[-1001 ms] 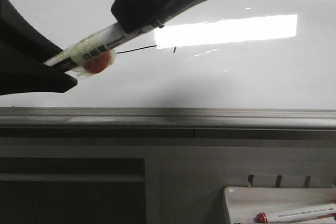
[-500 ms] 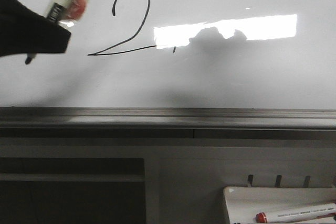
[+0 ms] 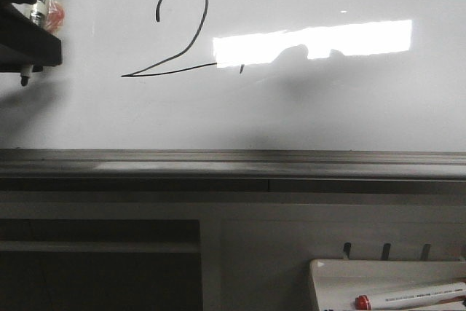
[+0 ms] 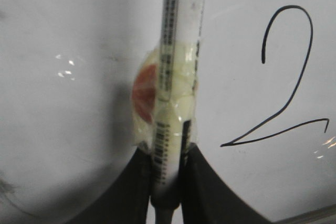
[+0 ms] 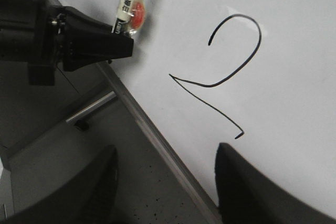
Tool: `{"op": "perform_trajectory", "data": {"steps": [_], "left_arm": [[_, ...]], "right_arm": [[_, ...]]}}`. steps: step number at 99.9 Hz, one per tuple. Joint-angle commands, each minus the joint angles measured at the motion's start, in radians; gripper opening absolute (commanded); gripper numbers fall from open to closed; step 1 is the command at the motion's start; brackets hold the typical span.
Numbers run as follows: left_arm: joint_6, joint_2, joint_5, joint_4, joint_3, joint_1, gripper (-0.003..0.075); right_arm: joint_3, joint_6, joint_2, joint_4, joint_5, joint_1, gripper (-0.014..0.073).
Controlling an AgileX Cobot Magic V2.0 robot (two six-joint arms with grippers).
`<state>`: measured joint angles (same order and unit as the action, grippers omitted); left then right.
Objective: Write number 2 on whiteboard
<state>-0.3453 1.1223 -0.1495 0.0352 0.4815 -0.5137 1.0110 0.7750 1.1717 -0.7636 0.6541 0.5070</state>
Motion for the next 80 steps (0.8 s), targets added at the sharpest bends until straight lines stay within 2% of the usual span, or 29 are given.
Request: {"op": "perform_trajectory", "data": {"steps": [1,26,66,73,80], "left_arm": [[-0.007,0.022,-0.085,0.029,0.055,0.002,-0.0020],[-0.007,0.091,-0.059,0.059,0.100,0.006,-0.0020],[-0.007,0.093,-0.059,0.057,0.108,0.006,-0.0012],[-0.007,0.093,-0.059,0.046,0.108,0.006,0.0047],[-0.007,0.093,-0.059,0.033,0.108,0.006,0.0153]], "right_arm": [[0.032,0.000,-0.028,-0.042,-0.013,-0.006,0.0357],[0.032,0.000,-0.028,-0.077,0.008,-0.006,0.0357],[0.032,0.000,-0.028,-0.082,0.024,-0.006,0.0357],[0.032,0.000,-0.028,-0.084,0.024,-0.006,0.0357],[0.032,0.000,-0.028,-0.084,0.026,-0.006,0.0357]]}}
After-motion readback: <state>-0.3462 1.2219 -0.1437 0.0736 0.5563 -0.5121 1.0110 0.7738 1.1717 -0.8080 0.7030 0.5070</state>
